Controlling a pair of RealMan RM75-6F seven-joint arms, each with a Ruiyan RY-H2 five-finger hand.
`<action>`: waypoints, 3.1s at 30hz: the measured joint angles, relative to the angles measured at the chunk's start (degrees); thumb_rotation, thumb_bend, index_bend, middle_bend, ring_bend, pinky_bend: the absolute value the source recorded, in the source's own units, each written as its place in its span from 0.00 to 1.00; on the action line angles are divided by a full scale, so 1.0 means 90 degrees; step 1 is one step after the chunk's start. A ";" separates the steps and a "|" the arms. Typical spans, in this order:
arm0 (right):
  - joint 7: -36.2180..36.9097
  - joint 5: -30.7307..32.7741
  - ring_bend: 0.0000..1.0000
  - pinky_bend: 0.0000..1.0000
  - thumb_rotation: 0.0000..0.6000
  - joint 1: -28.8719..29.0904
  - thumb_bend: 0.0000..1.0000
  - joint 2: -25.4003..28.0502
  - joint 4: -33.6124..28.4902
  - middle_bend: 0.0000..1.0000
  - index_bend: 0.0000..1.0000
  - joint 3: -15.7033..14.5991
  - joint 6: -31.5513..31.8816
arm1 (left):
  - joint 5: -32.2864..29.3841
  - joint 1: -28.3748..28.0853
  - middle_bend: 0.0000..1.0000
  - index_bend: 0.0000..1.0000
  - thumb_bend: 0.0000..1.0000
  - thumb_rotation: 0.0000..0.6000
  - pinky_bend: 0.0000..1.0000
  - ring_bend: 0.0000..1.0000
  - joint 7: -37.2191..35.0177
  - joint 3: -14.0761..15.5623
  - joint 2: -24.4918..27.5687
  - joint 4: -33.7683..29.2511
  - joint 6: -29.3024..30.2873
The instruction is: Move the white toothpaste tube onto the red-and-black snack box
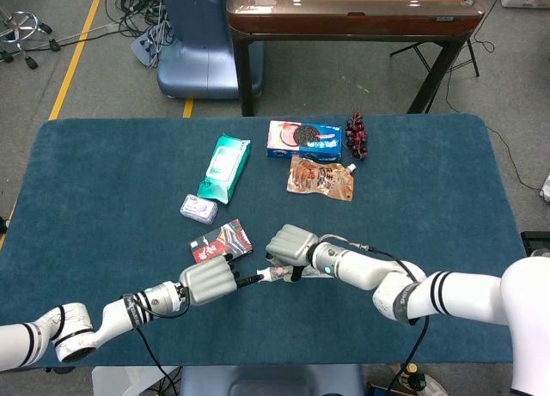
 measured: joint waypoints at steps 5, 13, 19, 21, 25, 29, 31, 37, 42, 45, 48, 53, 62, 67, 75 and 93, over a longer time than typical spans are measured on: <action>0.0060 -0.0051 0.83 0.60 1.00 -0.0023 1.00 0.0000 0.0014 0.84 1.00 -0.0009 0.0025 | -0.0103 -0.0012 0.51 0.04 0.25 1.00 0.32 0.51 0.0034 0.0052 -0.0008 0.0032 -0.0035; 0.0182 -0.0199 0.84 0.60 1.00 -0.0079 1.00 0.0001 0.0014 0.85 1.00 0.0011 0.0084 | -0.0196 -0.0030 0.51 0.04 0.25 1.00 0.32 0.51 0.0063 0.0128 -0.0007 0.0049 -0.0055; 0.0276 -0.0305 0.85 0.61 1.00 -0.0130 1.00 0.0005 0.0006 0.86 1.00 0.0035 0.0138 | -0.0255 -0.0062 0.51 0.04 0.25 1.00 0.32 0.52 0.0079 0.0145 -0.0033 0.0049 -0.0069; 0.0308 -0.0335 0.85 0.61 1.00 -0.0146 1.00 0.0008 0.0005 0.86 1.00 0.0043 0.0151 | -0.0266 -0.0074 0.51 0.04 0.25 1.00 0.32 0.52 0.0084 0.0150 -0.0044 0.0054 -0.0074; 0.0344 -0.0399 0.86 0.61 1.00 -0.0164 1.00 0.0011 0.0016 0.87 1.00 0.0047 0.0156 | -0.0297 -0.0105 0.52 0.04 0.25 1.00 0.32 0.52 0.0102 0.0159 -0.0072 0.0063 -0.0102; 0.0392 -0.0455 0.86 0.61 1.00 -0.0186 1.00 0.0015 0.0026 0.87 1.00 0.0058 0.0168 | -0.0349 -0.0124 0.52 0.04 0.25 1.00 0.32 0.52 0.0132 0.0172 -0.0086 0.0060 -0.0143; 0.0411 -0.0489 0.86 0.61 1.00 -0.0198 1.00 0.0022 0.0029 0.87 1.00 0.0060 0.0173 | -0.0374 -0.0134 0.52 0.04 0.25 1.00 0.32 0.52 0.0158 0.0182 -0.0090 0.0060 -0.0166; 0.0481 -0.0557 0.87 0.61 1.00 -0.0237 1.00 0.0041 0.0023 0.87 1.00 0.0068 0.0190 | -0.0440 -0.0147 0.52 0.04 0.25 1.00 0.32 0.52 0.0210 0.0196 -0.0111 0.0050 -0.0184; 0.0538 -0.0625 0.87 0.61 1.00 -0.0276 1.00 0.0070 0.0005 0.87 1.00 0.0080 0.0218 | -0.0492 -0.0168 0.52 0.04 0.25 1.00 0.32 0.52 0.0252 0.0204 -0.0141 0.0052 -0.0221; 0.0559 -0.0662 0.88 0.61 1.00 -0.0294 1.00 0.0091 -0.0013 0.87 1.00 0.0077 0.0223 | -0.0520 -0.0177 0.52 0.04 0.25 1.00 0.32 0.51 0.0267 0.0207 -0.0157 0.0054 -0.0229; 0.0574 -0.0693 0.88 0.61 1.00 -0.0312 1.00 0.0107 -0.0023 0.87 1.00 0.0072 0.0228 | -0.0550 -0.0183 0.52 0.04 0.25 1.00 0.32 0.51 0.0282 0.0207 -0.0169 0.0057 -0.0234; 0.0600 -0.0733 0.88 0.61 1.00 -0.0341 1.00 0.0129 -0.0045 0.88 1.00 0.0079 0.0257 | -0.0592 -0.0194 0.52 0.04 0.25 1.00 0.32 0.51 0.0307 0.0219 -0.0176 0.0061 -0.0248; 0.0631 -0.0797 0.89 0.61 1.00 -0.0373 1.00 0.0161 -0.0088 0.88 1.00 0.0095 0.0286 | -0.0659 -0.0212 0.52 0.04 0.25 1.00 0.32 0.51 0.0354 0.0230 -0.0182 0.0056 -0.0270; 0.0653 -0.0809 0.89 0.61 1.00 -0.0383 1.00 0.0155 -0.0087 0.88 1.00 0.0103 0.0285 | -0.0676 -0.0221 0.52 0.04 0.25 1.00 0.32 0.51 0.0357 0.0234 -0.0186 0.0064 -0.0262; 0.0682 -0.0796 0.89 0.61 1.00 -0.0383 1.00 0.0191 -0.0051 0.88 1.00 0.0107 0.0235 | -0.0708 -0.0209 0.52 0.04 0.25 1.00 0.32 0.51 0.0345 0.0263 -0.0181 0.0082 -0.0246; 0.0032 0.0308 0.81 0.61 1.00 0.0066 0.93 0.0256 0.0182 0.82 0.99 -0.0020 0.0152 | -0.0913 0.0080 0.52 0.04 0.26 1.00 0.32 0.50 0.0263 0.0286 0.0399 -0.0236 0.0121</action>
